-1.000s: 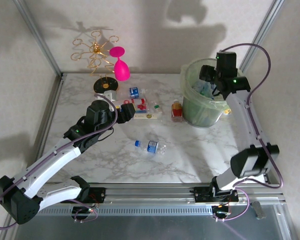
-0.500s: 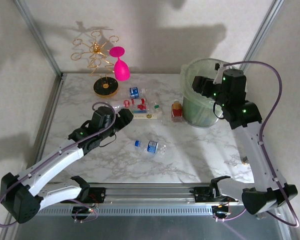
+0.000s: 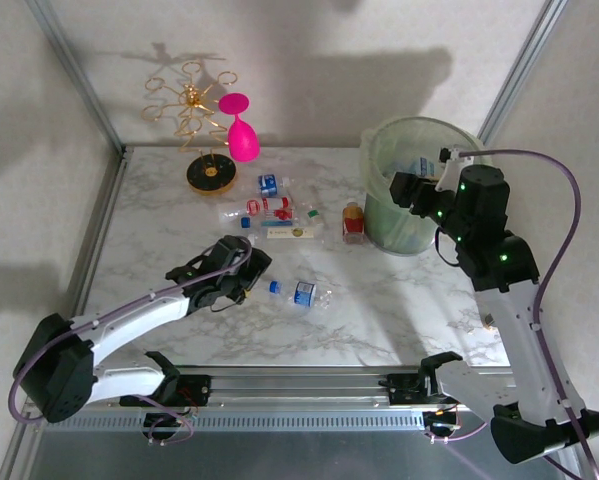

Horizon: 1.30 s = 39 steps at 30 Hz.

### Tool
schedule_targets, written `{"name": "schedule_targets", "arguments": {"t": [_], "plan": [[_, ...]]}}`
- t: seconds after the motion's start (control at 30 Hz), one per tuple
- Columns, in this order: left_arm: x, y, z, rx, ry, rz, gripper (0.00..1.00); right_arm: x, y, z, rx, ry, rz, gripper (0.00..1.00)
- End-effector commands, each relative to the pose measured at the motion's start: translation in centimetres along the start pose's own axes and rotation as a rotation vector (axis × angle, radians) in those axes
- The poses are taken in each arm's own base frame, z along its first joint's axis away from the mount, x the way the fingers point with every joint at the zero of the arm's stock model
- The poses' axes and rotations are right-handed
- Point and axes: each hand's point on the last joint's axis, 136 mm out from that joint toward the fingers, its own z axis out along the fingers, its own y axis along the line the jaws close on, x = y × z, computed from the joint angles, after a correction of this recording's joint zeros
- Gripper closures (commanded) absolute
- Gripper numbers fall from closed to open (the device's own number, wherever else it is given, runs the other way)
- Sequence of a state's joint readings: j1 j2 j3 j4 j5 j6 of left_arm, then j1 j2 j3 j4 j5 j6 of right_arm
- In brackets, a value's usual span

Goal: Put the plastic bottles in the bin

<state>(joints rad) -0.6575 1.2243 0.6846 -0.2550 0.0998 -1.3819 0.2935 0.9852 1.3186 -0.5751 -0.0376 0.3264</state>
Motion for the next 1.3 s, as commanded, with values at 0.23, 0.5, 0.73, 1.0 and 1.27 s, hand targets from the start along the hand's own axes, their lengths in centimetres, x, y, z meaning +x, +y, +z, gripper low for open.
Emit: {"name": "schedule_targets", "arguments": {"t": [0.23, 0.5, 0.73, 1.0, 1.27], "plan": [[2.8, 0.1, 3.6, -0.069, 0.055, -0.174, 0.33, 1.0, 0.7, -1.9, -0.043, 0.016, -0.013, 0.31], [5.4, -1.0, 4.8, -0.077, 0.098, -0.146, 0.18, 1.0, 0.7, -2.4, -0.036, 0.021, -0.032, 0.31], [7.7, -1.3, 6.4, -0.121, 0.155, -0.115, 0.12, 1.3, 0.9, -2.1, -0.054, 0.031, -0.028, 0.31], [8.1, -1.7, 7.9, -0.155, 0.146, -0.073, 0.25, 1.7, 0.6, -2.2, -0.044, 0.036, -0.030, 0.31], [7.5, -2.5, 8.7, -0.177, 0.111, 0.029, 0.47, 1.1, 1.0, -2.6, -0.055, 0.029, -0.032, 0.31]]}}
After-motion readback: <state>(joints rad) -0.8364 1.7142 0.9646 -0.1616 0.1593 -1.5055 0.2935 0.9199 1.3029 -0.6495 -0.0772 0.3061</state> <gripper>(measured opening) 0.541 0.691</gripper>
